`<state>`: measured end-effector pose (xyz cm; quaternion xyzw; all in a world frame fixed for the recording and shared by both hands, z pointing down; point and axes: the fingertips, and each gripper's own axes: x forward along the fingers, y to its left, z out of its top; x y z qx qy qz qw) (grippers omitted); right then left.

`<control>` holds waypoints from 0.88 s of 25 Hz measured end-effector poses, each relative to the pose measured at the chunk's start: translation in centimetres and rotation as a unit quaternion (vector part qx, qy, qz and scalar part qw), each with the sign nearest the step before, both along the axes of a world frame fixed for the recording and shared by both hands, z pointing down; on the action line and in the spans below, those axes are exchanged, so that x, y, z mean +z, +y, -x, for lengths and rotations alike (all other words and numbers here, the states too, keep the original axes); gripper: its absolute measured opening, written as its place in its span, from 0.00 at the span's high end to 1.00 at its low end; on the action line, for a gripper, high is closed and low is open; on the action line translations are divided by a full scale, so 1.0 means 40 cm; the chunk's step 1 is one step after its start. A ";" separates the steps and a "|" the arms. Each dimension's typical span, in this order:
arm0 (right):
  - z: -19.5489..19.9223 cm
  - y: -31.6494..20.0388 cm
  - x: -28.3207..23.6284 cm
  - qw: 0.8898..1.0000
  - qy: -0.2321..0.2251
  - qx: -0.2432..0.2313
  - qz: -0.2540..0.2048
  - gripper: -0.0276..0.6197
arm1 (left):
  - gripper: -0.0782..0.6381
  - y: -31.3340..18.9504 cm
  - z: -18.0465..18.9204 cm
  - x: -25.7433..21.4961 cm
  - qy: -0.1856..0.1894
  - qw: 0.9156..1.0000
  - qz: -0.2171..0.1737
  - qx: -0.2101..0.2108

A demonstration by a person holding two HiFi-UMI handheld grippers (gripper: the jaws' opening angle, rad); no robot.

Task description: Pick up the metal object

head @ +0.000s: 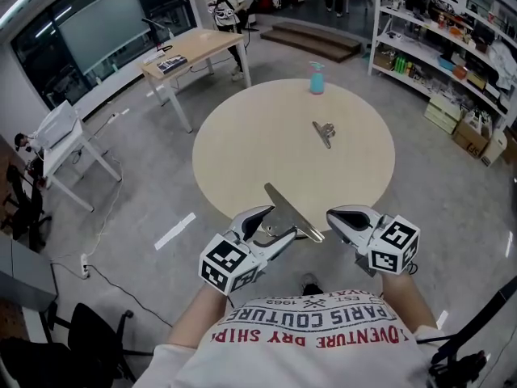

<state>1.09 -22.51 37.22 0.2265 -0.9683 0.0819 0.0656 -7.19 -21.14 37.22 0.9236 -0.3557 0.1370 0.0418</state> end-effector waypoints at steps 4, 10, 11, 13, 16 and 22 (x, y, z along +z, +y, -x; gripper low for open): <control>0.003 0.005 0.003 1.000 0.004 -0.003 0.000 0.95 | 0.49 0.005 0.004 0.004 -0.003 1.000 0.002 -0.003; 0.012 0.012 0.005 1.000 0.010 -0.004 0.002 0.95 | 0.49 0.011 0.013 0.001 0.001 1.000 0.003 -0.005; 0.014 0.014 0.007 1.000 0.012 -0.004 0.003 0.95 | 0.49 0.011 0.015 0.001 0.002 1.000 0.004 -0.005; 0.016 0.018 0.012 1.000 0.015 -0.003 0.004 0.95 | 0.49 0.012 0.018 0.000 0.006 1.000 0.004 -0.005; 0.015 0.028 0.012 1.000 0.018 -0.002 0.005 0.95 | 0.49 0.018 0.017 -0.007 0.009 1.000 0.000 -0.005; 0.011 0.061 0.011 1.000 0.021 0.004 0.000 0.95 | 0.49 0.043 0.017 -0.008 0.005 1.000 -0.006 0.002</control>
